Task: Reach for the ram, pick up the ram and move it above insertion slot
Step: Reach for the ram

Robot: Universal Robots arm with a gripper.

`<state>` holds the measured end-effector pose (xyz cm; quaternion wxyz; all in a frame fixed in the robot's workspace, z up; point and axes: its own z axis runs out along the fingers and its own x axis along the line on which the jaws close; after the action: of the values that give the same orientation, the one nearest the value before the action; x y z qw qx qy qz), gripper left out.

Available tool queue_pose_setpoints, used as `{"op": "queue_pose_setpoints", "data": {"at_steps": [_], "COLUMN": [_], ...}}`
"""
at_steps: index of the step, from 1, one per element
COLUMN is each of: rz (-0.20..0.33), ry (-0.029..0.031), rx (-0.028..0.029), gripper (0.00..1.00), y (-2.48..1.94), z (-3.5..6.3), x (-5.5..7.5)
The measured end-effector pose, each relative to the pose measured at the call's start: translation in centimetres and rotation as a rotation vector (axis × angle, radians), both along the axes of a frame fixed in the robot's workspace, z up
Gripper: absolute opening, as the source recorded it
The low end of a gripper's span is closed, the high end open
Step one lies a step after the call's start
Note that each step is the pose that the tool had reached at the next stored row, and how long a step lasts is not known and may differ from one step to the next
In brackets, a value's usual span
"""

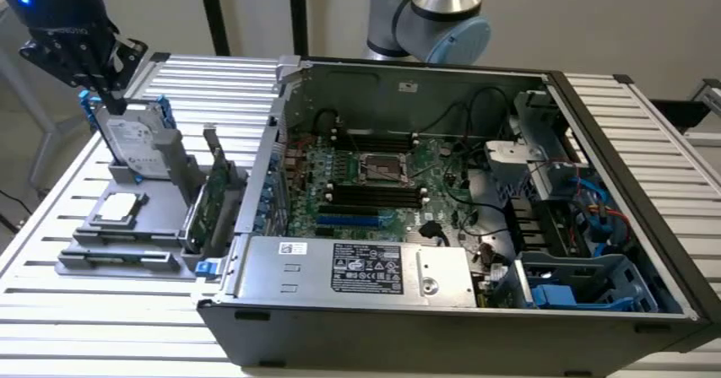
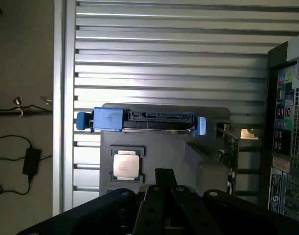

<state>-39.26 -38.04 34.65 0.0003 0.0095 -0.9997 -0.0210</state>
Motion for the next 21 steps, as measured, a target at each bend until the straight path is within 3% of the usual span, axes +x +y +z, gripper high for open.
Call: {"op": "queue_pose_setpoints", "data": {"at_steps": [4,7,21], "rz": [0.0,0.0,0.0], "ry": [0.0,0.0,0.0], "rx": [0.0002,0.0001,0.0001], "gripper": [0.11,0.11,0.11], "y": [-0.08,-0.67,-7.0], "z": [0.0,0.0,0.0], "x": [0.0,0.0,-0.1]}}
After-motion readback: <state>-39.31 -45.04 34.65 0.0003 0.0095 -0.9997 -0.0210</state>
